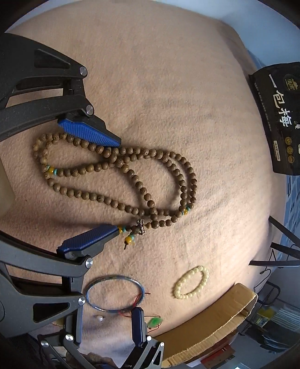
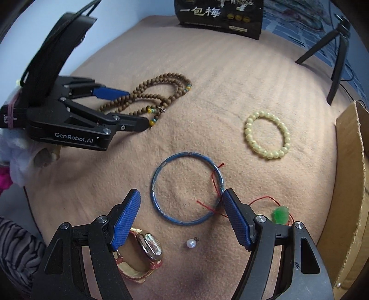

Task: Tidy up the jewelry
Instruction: 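Close the left tool on the brown bead necklace while the right tool grips the blue bangle rim, then lift the bead necklace with the left tool while the right tool lifts the bangle toward the box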

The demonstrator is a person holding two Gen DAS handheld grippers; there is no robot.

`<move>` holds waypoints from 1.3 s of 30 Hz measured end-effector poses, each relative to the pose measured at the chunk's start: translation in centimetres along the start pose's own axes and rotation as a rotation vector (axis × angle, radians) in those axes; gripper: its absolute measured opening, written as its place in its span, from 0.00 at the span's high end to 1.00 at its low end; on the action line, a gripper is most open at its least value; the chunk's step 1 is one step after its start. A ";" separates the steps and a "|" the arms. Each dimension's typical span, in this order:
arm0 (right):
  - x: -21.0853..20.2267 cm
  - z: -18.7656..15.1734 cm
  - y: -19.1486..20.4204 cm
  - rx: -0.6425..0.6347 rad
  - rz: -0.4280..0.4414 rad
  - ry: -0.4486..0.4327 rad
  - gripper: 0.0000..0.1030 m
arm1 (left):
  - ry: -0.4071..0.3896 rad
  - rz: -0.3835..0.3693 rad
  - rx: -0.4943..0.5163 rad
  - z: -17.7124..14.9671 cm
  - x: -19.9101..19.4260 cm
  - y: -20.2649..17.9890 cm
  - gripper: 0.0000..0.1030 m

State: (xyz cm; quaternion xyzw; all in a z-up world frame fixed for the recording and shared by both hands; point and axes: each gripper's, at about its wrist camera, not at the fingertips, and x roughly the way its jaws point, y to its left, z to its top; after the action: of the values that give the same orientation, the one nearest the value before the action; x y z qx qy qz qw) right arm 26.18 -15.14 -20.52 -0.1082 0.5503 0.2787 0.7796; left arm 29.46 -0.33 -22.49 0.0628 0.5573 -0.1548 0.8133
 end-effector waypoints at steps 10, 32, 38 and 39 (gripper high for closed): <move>1.5 1.1 1.5 -0.044 -0.040 0.038 0.29 | -0.031 -0.009 -0.043 0.2 0.1 1.1 0.51; 3.1 1.1 5.1 -0.130 -0.125 0.074 0.31 | -0.091 -0.016 -0.059 -0.9 -0.7 1.9 0.90; 1.1 0.9 4.8 -0.103 -0.122 0.026 0.32 | -0.103 -0.034 -0.081 -1.4 -1.3 2.0 0.90; 0.8 0.9 4.7 -0.094 -0.118 0.016 0.32 | -0.104 -0.037 -0.082 -1.4 -1.3 2.0 0.90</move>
State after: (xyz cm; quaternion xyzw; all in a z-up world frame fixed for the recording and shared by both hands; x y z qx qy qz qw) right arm 24.49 -10.58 -20.27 -0.1791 0.5356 0.2568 0.7843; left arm 28.43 2.15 -21.92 0.0110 0.5213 -0.1496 0.8401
